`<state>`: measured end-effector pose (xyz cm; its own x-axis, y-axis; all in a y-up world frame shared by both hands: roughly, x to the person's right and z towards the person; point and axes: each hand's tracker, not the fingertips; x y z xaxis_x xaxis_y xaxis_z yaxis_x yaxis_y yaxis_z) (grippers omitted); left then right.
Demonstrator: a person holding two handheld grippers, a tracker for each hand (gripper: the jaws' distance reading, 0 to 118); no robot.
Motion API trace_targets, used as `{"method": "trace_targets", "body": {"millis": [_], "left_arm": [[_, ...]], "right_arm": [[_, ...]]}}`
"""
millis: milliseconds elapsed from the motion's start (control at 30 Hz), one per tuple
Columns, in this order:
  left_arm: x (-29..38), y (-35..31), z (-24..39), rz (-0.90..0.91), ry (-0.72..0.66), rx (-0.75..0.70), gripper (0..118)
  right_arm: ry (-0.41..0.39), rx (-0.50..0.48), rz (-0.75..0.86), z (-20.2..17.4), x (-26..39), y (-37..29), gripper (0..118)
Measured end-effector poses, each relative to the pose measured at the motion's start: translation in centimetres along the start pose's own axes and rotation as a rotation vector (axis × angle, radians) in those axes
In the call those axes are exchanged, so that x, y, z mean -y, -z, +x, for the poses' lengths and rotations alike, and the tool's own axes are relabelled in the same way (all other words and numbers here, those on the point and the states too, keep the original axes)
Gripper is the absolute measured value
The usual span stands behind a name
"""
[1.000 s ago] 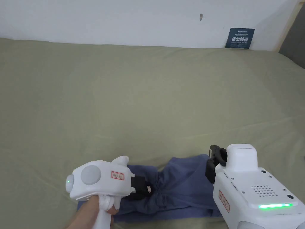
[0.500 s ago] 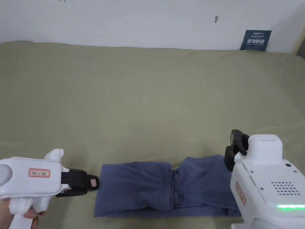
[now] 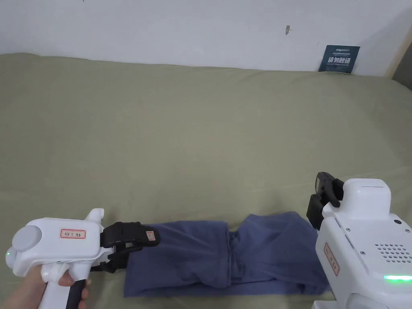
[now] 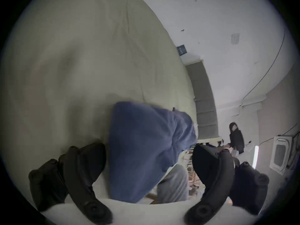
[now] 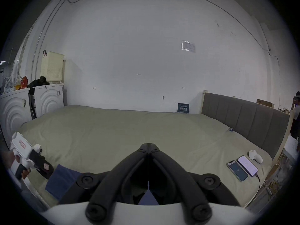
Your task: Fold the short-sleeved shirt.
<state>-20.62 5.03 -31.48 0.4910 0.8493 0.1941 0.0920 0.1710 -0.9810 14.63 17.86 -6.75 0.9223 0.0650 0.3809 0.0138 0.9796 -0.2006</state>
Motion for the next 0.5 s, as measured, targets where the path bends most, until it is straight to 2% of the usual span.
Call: {"method": "trace_targets", "body": {"millis": [33,67,100,133,167,200,300,433,500], "left_arm": [[-0.4,0.5,0.2,0.008,-0.025,0.022,111],[-0.7,0.8,0.3,0.006,-0.037,0.024,100],[-0.9,1.1,0.6,0.005,-0.037,0.019,74],[-0.1,1.3,0.7,0.009,-0.027,-0.025,19],[0.1,1.7,0.9,-0.002,0.008,-0.124,15],[0.1,1.8,1.0,-0.005,0.034,-0.163,15],[0.7,-0.5,1.3,0.028,0.007,-0.119,15],[1.2,-6.3,2.5,0.146,0.042,-0.252,15],[1.7,-10.1,2.7,0.152,-0.022,-0.265,15]], "right_arm": [[0.001,-0.001,-0.002,0.1,-0.1,0.0,0],[0.002,0.001,-0.002,0.2,-0.1,0.0,0],[0.0,0.003,-0.001,0.3,-0.2,-0.1,0],[-0.001,0.004,-0.002,0.4,-0.3,0.0,0],[-0.001,0.004,-0.001,0.4,-0.4,0.0,0],[-0.001,0.002,0.0,0.5,-0.5,-0.1,0],[-0.008,0.001,0.007,0.5,-0.7,-0.2,0],[0.003,-0.003,0.017,0.5,-1.0,-0.2,0],[0.008,-0.007,0.019,0.4,-1.1,-0.2,0]]}}
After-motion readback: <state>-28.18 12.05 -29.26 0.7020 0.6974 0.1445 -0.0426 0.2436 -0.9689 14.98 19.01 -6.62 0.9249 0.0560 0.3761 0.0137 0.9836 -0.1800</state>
